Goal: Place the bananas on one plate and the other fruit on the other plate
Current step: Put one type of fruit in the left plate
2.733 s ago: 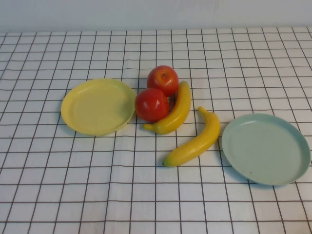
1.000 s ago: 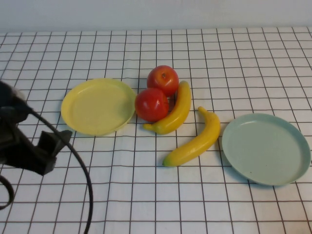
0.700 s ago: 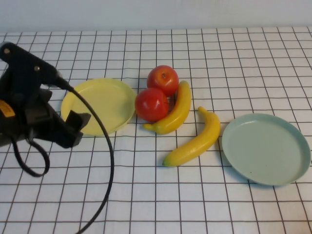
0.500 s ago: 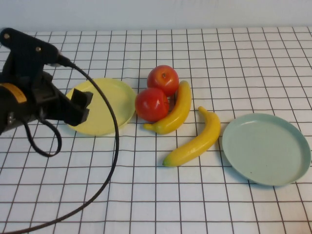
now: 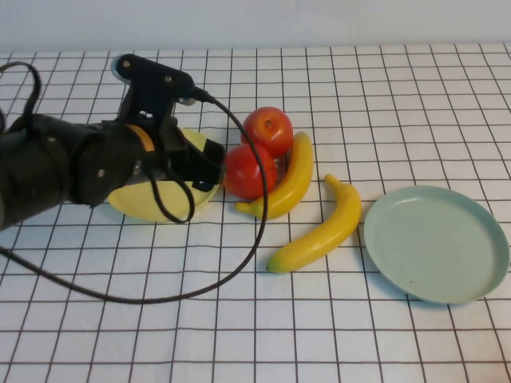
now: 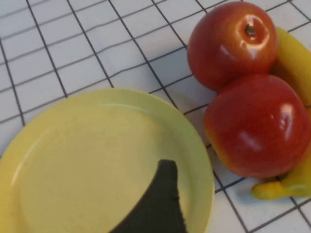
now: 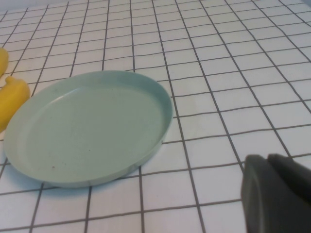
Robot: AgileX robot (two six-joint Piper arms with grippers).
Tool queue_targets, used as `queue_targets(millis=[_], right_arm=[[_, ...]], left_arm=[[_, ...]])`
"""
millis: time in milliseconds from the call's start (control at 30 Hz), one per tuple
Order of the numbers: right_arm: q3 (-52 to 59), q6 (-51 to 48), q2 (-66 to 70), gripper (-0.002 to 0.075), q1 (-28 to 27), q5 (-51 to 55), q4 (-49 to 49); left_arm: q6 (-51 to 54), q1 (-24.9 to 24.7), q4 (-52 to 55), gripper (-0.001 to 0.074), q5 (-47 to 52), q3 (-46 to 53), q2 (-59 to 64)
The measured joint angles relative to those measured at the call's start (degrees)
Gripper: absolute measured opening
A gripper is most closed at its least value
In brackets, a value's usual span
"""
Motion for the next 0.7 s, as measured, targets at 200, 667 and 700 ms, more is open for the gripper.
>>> queue_targets(millis=[200,667,700], right_arm=[[0.0,0.0,0.0,-0.0017,0.0,0.0,0.0],[0.0,0.0,0.0,-0.0017,0.0,0.0,0.0],[0.0,0.0,0.0,-0.0017,0.0,0.0,0.0]], left_arm=[[-11.8,-0.62,-0.65,0.0668,2.99,-7.86,9.13],[-18.14,-2.96,-2.65,0.0668,6.58,-20.51,20.15],[-18.14,-2.96,-2.65,0.0668,6.73,-20.55,20.68]])
